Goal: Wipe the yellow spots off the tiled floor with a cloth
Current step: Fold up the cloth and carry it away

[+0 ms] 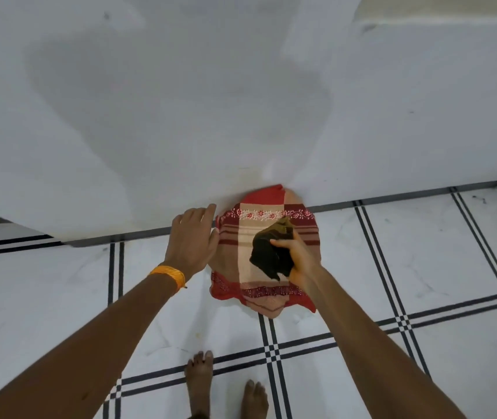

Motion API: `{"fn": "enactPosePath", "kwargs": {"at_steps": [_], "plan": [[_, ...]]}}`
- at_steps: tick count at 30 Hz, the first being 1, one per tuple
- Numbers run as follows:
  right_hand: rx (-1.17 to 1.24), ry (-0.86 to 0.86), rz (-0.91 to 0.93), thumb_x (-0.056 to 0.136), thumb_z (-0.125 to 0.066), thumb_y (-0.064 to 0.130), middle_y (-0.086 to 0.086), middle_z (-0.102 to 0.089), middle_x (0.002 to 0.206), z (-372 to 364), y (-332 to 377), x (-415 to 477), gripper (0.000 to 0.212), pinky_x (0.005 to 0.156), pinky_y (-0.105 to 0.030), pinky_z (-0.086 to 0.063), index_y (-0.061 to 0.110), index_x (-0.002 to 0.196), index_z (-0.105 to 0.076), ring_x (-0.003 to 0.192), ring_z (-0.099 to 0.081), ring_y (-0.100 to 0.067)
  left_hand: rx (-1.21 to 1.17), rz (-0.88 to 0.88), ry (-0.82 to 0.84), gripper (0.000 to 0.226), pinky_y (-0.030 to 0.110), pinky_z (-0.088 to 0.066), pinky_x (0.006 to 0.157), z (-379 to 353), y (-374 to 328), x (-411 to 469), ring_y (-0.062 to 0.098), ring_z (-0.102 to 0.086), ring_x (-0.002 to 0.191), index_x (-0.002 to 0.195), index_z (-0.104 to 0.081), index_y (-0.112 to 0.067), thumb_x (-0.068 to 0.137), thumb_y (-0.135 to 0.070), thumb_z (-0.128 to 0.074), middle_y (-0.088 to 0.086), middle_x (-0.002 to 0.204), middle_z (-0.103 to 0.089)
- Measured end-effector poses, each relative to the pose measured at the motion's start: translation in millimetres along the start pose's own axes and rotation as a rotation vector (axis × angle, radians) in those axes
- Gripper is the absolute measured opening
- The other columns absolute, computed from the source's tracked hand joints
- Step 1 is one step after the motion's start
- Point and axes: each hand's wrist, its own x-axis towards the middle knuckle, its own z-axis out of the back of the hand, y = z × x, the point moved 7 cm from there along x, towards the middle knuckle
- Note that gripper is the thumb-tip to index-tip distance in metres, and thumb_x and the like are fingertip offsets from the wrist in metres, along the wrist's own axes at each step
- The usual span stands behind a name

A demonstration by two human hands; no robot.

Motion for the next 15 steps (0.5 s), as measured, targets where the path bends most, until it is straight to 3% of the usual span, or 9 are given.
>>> {"fn": "enactPosePath", "kwargs": {"at_steps": [6,11,15], "plan": [[0.015,0.008,-0.008,0.091,-0.060,-0.008,-0.020,-0.066,0.124,7,-17,134,0.051,0.088,-0.048,-0.060,0.021,0.133,-0.055,0.109,-0.068,-0.037,-0.038,-0.018,0.079,0.050,0.052,-0.042,0.104,-106,28,46,0.039,-0.058,0.120,0.142,-0.049,-0.006,0.098,-0.028,-0.057,0.018,0.131,-0.062],[0.099,0.026,-0.089,0.093,-0.063,0.001,-0.017,-0.065,0.127,31,-49,190,0.044,0.085,-0.043,-0.059,0.017,0.133,-0.055,0.115,-0.065,-0.034,-0.064,0.044,0.115,0.048,0.055,-0.043,0.103,-145,52,60,0.041,-0.058,0.118,0.140,-0.050,-0.004,0.098,-0.026,-0.055,0.020,0.130,-0.063],[0.022,-0.009,-0.181,0.086,-0.071,-0.001,-0.011,-0.059,0.134,60,-103,197,0.063,0.088,-0.043,-0.057,0.025,0.140,-0.051,0.124,-0.056,-0.033,-0.093,0.071,0.138,0.053,0.058,-0.045,0.102,-157,54,61,0.041,-0.061,0.116,0.136,-0.053,-0.006,0.096,-0.038,-0.041,0.018,0.128,-0.065]]}}
